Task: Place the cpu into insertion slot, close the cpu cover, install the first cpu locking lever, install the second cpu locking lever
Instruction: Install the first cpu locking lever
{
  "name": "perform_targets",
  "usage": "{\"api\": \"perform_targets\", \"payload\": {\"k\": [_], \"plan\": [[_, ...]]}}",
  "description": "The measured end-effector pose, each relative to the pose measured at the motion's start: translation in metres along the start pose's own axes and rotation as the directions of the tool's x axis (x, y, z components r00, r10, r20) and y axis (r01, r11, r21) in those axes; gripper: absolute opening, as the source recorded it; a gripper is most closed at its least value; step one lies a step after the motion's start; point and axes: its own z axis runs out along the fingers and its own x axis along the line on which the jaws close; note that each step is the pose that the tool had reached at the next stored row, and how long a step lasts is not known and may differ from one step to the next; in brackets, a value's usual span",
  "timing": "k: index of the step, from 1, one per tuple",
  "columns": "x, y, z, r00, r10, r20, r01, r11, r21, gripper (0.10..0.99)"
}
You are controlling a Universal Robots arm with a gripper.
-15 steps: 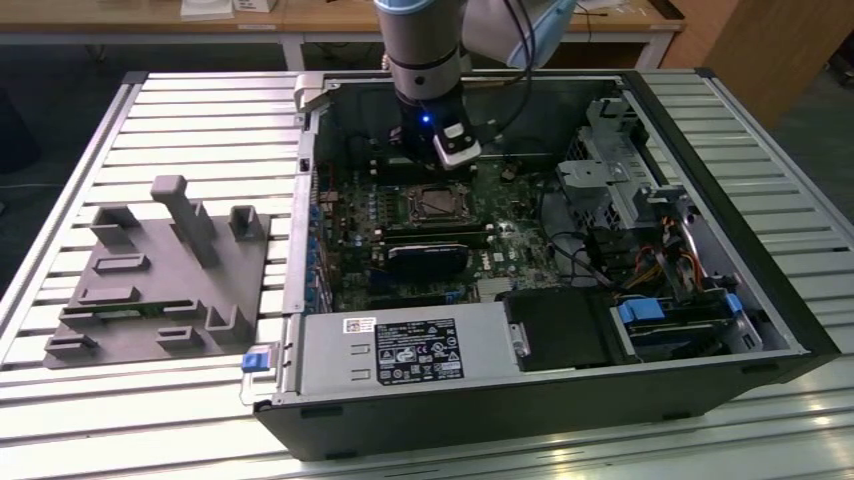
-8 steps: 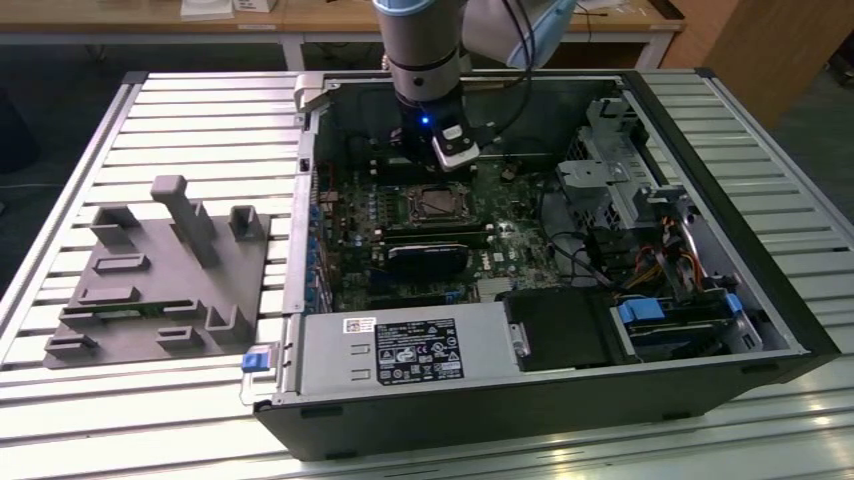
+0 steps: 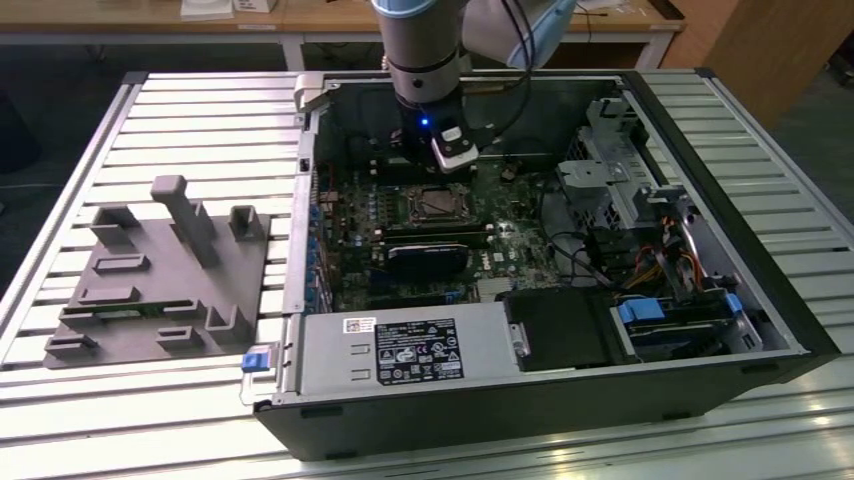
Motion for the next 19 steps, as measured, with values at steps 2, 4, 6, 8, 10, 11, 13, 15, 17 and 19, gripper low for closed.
{"api": "perform_targets", "payload": {"k": [2, 4, 6, 8, 10, 11, 13, 15, 17, 19], "plan": [[0.0001, -0.0001, 0.0001, 1.0000, 0.001, -0.0007, -0.001, 1.0000, -0.002, 0.106], [0.0001, -0.0001, 0.0002, 1.0000, 0.002, -0.0027, -0.002, 1.0000, -0.009, 0.106], [0.0001, 0.0000, 0.0003, 1.0000, 0.002, -0.0028, -0.002, 0.9999, -0.010, 0.106], [-0.0002, 0.0003, -0.0009, 1.0000, 0.002, -0.0027, -0.002, 0.9999, -0.011, 0.106], [-0.0006, 0.0007, -0.0043, 1.0000, 0.002, -0.0029, -0.002, 0.9999, -0.010, 0.106], [-0.0009, 0.0011, -0.0061, 1.0000, 0.002, -0.0028, -0.002, 0.9999, -0.010, 0.106], [-0.0016, 0.0018, -0.0106, 1.0000, 0.002, -0.0028, -0.002, 0.9999, -0.010, 0.106], [-0.0024, 0.0027, -0.0157, 1.0000, 0.002, -0.0029, -0.002, 0.9999, -0.010, 0.106], [-0.0031, 0.0035, -0.0204, 1.0000, 0.002, -0.0029, -0.002, 0.9999, -0.010, 0.106], [-0.0035, 0.0040, -0.0233, 1.0000, 0.002, -0.0029, -0.002, 0.9999, -0.010, 0.106]]}}
